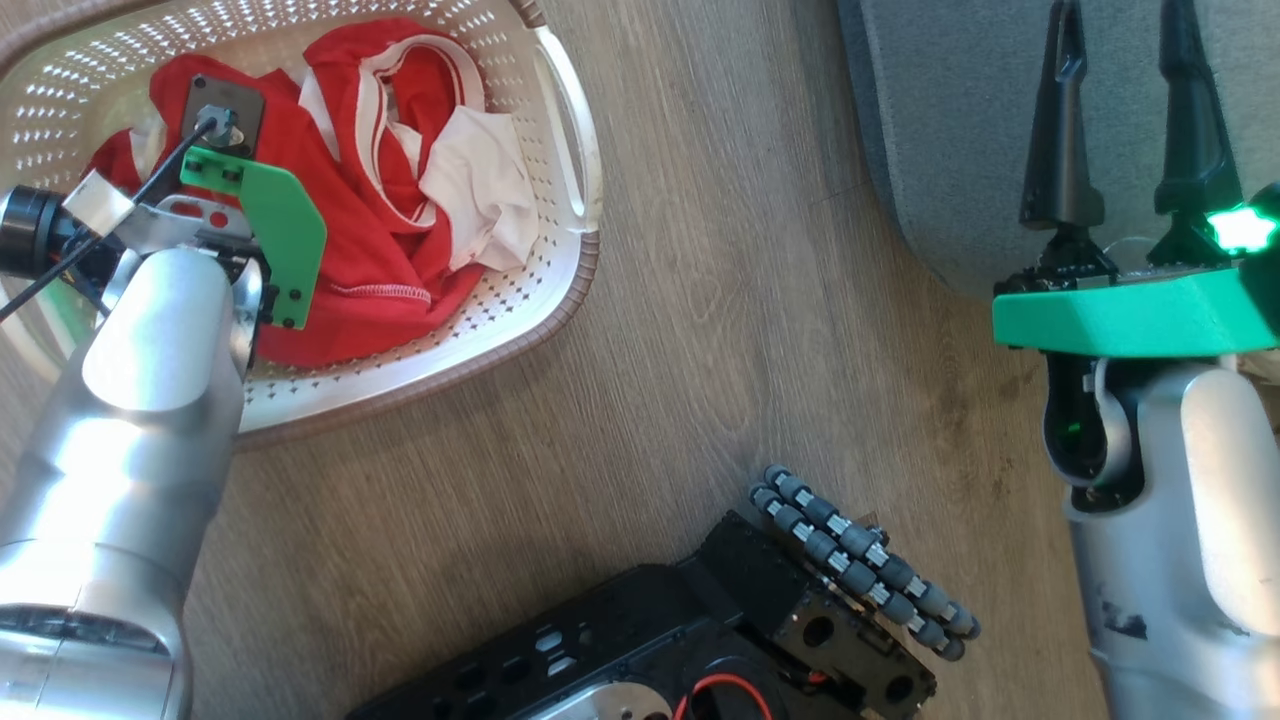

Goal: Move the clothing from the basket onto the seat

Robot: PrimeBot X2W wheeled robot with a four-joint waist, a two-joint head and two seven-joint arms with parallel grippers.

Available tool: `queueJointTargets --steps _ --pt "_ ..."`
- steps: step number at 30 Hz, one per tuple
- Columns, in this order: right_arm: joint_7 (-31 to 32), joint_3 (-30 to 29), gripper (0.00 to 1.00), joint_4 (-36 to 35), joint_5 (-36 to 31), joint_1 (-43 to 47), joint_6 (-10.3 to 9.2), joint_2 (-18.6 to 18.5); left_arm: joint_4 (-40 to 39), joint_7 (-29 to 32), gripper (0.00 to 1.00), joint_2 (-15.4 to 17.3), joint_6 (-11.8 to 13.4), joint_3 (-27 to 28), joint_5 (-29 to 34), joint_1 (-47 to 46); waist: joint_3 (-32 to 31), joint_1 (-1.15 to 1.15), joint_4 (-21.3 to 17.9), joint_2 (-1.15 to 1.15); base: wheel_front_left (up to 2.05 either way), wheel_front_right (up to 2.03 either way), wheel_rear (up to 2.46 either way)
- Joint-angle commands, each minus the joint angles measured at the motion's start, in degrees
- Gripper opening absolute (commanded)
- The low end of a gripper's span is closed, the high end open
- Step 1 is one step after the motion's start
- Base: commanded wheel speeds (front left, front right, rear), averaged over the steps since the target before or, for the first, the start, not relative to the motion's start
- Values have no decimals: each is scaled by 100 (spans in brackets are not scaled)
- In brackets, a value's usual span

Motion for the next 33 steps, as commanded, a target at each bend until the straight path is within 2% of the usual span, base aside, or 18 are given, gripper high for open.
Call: queueJointTargets --steps 1,10,11,12,13,14,26,33 --pt "-27 76 100 -187 42 332 40 -30 -16 21 100 144 26 97 -22 1 7 0 1 0 0 0 0" --pt "-27 36 100 -193 83 367 40 -29 147 -83 100 57 -41 16 -95 -26 26 0 34 0 0 0 0" --pt "-27 24 100 -189 94 368 40 -29 161 -105 77 31 -62 2 -106 -32 20 0 43 0 0 0 0" --pt "-27 10 100 -183 114 370 40 -29 169 -134 45 2 -87 -15 -115 -44 14 0 54 0 0 0 0" --pt "-27 1 100 -174 125 369 40 -29 176 -162 27 -27 -107 -35 -121 -58 6 0 67 0 0 0 0" --pt "-27 -3 100 -163 131 368 40 -29 184 -185 0 -54 -130 -54 -127 -71 -4 0 78 0 0 0 0" --pt "-27 -57 100 -24 191 385 40 -29 78 -779 0 -510 -318 5 -506 -110 -381 0 306 0 0 0 0" --pt "-27 -251 100 2 -86 546 40 -29 -514 -1445 0 -723 -500 137 -918 359 -1050 0 738 0 0 0 0"
